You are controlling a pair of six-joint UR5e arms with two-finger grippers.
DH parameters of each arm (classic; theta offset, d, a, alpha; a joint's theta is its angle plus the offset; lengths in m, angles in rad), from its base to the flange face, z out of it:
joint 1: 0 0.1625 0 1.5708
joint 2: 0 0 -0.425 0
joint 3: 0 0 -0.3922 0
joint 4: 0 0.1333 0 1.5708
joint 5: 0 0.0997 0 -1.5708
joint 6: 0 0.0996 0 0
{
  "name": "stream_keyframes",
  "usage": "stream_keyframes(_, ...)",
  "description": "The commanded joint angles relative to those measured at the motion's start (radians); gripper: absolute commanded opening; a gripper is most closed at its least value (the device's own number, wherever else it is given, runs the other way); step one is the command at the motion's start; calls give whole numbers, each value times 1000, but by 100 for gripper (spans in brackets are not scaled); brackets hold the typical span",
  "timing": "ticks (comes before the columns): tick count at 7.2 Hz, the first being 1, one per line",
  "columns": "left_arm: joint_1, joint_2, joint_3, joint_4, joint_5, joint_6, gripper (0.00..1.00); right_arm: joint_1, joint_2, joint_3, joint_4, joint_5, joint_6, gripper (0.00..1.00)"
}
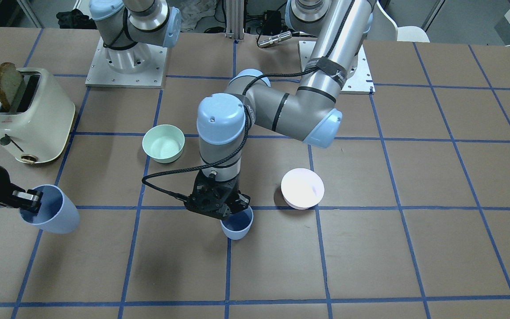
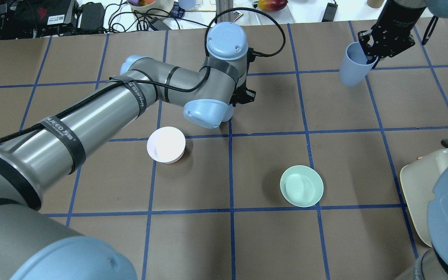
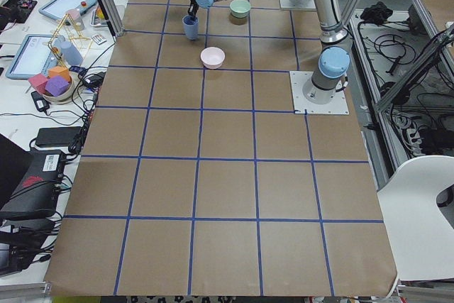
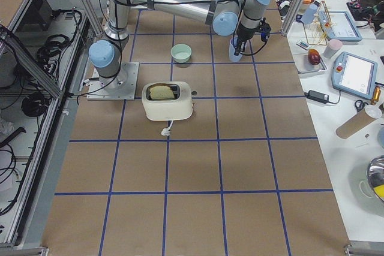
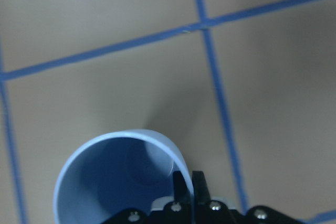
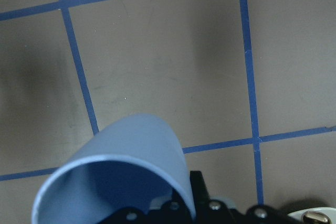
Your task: Stack blue cups with both arms
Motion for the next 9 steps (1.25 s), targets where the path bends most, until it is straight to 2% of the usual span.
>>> stream_keyframes(1, -36, -12, 0, -2, -3, -14, 42, 0, 0, -1, 0, 1, 0, 0)
stream_keyframes(2, -30, -3, 2, -5, -3, -5, 99, 0, 0, -1, 0, 1, 0, 0)
stream_keyframes(3, 9, 21, 3, -13, -12, -2, 100, 0, -3, -2, -1, 3, 2, 0)
stream_keyframes(4, 69, 79, 22, -123, -62, 0, 100, 0, -8, -4, -1, 4, 3, 0)
stream_keyframes(6, 189, 193, 177, -516, -108, 17, 100, 11, -37, -11, 9, 3, 17, 0)
stream_keyframes(7, 250, 254, 210, -668, -109, 55, 100, 52, -66, -19, 21, 13, 53, 0)
stream_keyframes(9, 333, 390, 174, -864, -93, 89, 100, 220, -69, -21, 12, 15, 240, 0)
